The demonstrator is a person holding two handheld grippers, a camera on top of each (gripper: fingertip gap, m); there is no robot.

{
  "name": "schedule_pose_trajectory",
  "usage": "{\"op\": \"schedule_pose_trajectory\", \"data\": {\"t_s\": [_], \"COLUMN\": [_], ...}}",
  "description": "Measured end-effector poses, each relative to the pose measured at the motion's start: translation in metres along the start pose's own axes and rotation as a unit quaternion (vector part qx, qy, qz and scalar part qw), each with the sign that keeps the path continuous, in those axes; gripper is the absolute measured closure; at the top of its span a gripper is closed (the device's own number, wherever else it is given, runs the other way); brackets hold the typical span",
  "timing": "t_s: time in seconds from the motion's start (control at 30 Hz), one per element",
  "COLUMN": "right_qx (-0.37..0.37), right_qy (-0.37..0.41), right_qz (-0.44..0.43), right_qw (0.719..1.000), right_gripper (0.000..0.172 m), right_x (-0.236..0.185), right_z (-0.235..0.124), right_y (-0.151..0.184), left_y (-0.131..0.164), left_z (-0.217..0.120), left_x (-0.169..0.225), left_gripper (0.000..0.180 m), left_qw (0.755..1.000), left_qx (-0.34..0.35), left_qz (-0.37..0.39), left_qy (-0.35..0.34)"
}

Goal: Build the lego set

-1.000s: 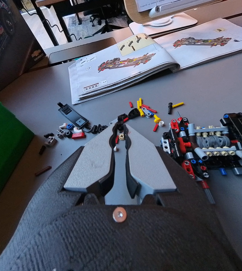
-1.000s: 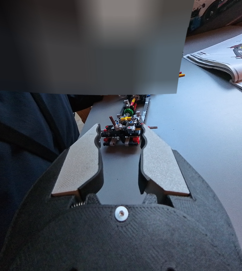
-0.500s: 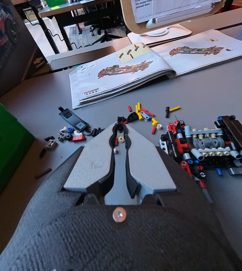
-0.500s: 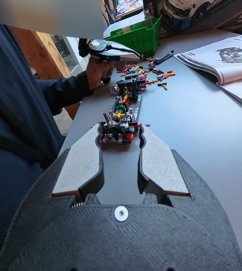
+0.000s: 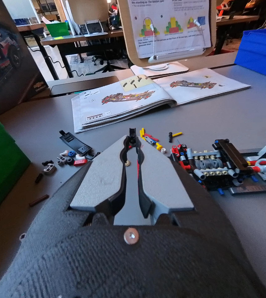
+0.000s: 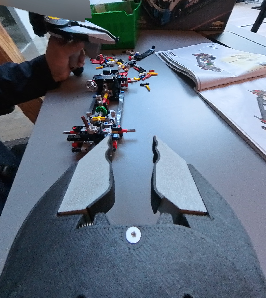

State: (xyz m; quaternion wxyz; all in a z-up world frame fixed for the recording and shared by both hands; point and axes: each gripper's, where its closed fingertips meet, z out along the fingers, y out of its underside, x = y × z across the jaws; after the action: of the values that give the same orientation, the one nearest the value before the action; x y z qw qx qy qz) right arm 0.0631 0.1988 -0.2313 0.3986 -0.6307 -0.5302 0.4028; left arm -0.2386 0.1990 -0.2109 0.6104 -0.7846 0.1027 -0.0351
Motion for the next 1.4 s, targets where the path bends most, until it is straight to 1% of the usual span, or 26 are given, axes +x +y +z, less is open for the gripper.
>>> {"op": "schedule_pose_trajectory", "data": {"t_s": [0.1,0.2,0.4,0.53,0.67,0.73,0.83,0.9,1.0,1.07,1.17,1.27,1.37,1.4], "right_qx": [-0.003,-0.007,-0.021,-0.023,-0.026,-0.025,-0.03,-0.06,-0.101,-0.109,-0.14,-0.17,-0.194,-0.195], "right_qy": [0.024,0.045,0.078,0.088,0.082,0.061,0.015,-0.006,-0.017,-0.016,-0.002,0.01,0.036,0.041], "right_qz": [-0.002,-0.003,-0.009,-0.004,0.0,-0.002,-0.015,-0.025,-0.044,-0.049,-0.033,-0.021,-0.02,-0.022], "right_qw": [1.0,0.999,0.997,0.996,0.996,0.998,0.999,0.998,0.994,0.993,0.99,0.985,0.98,0.98], "right_gripper": [0.125,0.125,0.125,0.124,0.122,0.117,0.112,0.108,0.101,0.1,0.085,0.074,0.076,0.082], "right_x": [0.008,0.016,0.027,0.033,0.033,0.027,0.006,-0.011,-0.04,-0.057,-0.067,-0.069,-0.062,-0.06], "right_z": [-0.001,-0.002,-0.002,-0.003,-0.003,-0.001,0.006,0.012,0.019,0.022,0.029,0.041,0.049,0.05], "right_y": [0.001,0.002,0.005,0.007,0.008,0.007,0.008,0.017,0.032,0.035,0.044,0.049,0.054,0.054], "left_y": [-0.001,-0.002,-0.004,-0.005,-0.004,-0.003,-0.002,-0.002,-0.002,-0.002,-0.002,-0.002,-0.002,-0.002], "left_z": [-0.001,-0.001,-0.003,-0.004,-0.003,-0.002,-0.002,-0.001,-0.001,-0.002,-0.002,-0.002,-0.003,-0.003], "left_x": [0.004,0.009,0.011,0.008,0.008,0.009,0.009,0.009,0.008,0.008,0.008,0.009,0.01,0.01], "left_gripper": [0.174,0.175,0.175,0.175,0.174,0.174,0.174,0.174,0.175,0.175,0.175,0.175,0.175,0.175], "left_qw": [1.0,0.999,0.999,0.998,0.999,0.999,0.999,0.999,0.999,0.999,0.999,0.999,0.999,0.999], "left_qx": [0.006,0.008,0.016,0.02,0.017,0.013,0.011,0.01,0.01,0.01,0.011,0.011,0.011,0.012], "left_qz": [-0.012,-0.008,-0.012,-0.026,-0.026,-0.024,-0.021,-0.021,-0.022,-0.024,-0.023,-0.021,-0.023,-0.024], "left_qy": [0.019,0.033,0.041,0.044,0.044,0.045,0.046,0.045,0.043,0.043,0.043,0.043,0.045,0.045]}}
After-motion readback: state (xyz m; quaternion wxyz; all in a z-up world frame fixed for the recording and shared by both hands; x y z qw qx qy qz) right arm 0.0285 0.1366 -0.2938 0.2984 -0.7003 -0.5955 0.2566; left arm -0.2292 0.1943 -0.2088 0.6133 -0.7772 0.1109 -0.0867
